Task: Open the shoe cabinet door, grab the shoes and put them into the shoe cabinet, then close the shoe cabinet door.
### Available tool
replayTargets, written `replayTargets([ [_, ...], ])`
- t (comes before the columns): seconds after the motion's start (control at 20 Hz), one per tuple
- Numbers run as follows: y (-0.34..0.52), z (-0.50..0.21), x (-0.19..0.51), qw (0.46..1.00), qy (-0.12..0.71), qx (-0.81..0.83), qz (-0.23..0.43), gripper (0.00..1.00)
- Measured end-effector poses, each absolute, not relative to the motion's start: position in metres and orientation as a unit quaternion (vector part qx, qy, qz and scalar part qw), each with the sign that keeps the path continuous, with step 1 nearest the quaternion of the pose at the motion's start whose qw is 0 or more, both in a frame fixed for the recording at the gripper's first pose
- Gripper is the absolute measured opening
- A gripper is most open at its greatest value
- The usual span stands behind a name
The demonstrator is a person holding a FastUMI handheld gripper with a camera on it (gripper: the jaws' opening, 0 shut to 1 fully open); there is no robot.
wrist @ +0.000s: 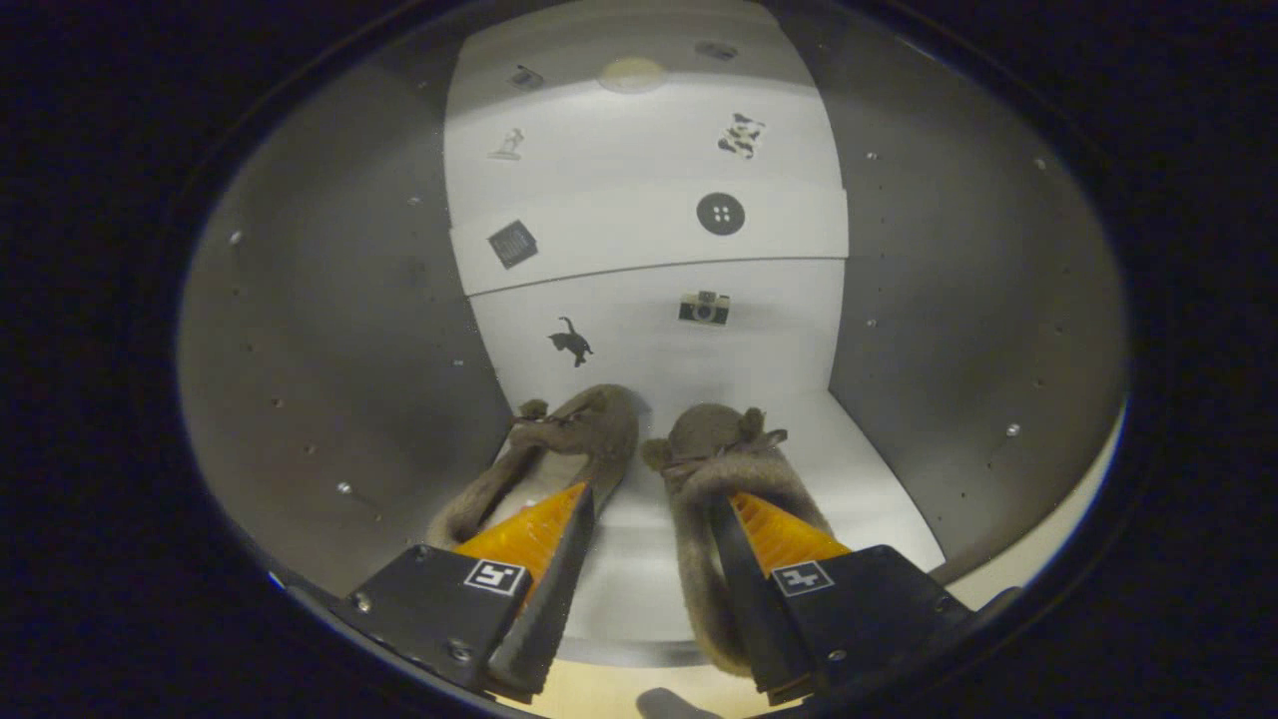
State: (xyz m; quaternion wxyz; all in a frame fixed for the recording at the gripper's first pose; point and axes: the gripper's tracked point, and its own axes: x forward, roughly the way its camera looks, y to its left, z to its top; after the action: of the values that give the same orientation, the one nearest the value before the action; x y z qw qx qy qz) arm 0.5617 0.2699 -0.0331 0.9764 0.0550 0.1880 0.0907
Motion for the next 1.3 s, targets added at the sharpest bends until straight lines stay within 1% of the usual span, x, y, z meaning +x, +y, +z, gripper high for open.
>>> replayTargets([
  [0.2, 0.269, 0.013, 0.501, 0.990, 0.103, 0.037, 0.095, 0.76],
  [0.35, 0.272, 0.031, 0.446, 0.991, 0.074, 0.039, 0.109, 0.96],
  [0.4, 0.271, 0.036, 0.428, 0.991, 0.067, 0.042, 0.109, 1.00],
  [0.7, 0.247, 0.046, 0.309, 0.993, 0.039, 0.050, 0.101, 1.00],
  [0.8, 0.240, 0.042, 0.269, 0.992, 0.041, 0.057, 0.106, 1.00],
  [1.1, 0.181, 0.034, 0.168, 0.995, 0.041, 0.042, 0.082, 1.00],
  [1.3, 0.124, 0.032, 0.123, 0.997, 0.035, 0.047, 0.050, 1.00],
])
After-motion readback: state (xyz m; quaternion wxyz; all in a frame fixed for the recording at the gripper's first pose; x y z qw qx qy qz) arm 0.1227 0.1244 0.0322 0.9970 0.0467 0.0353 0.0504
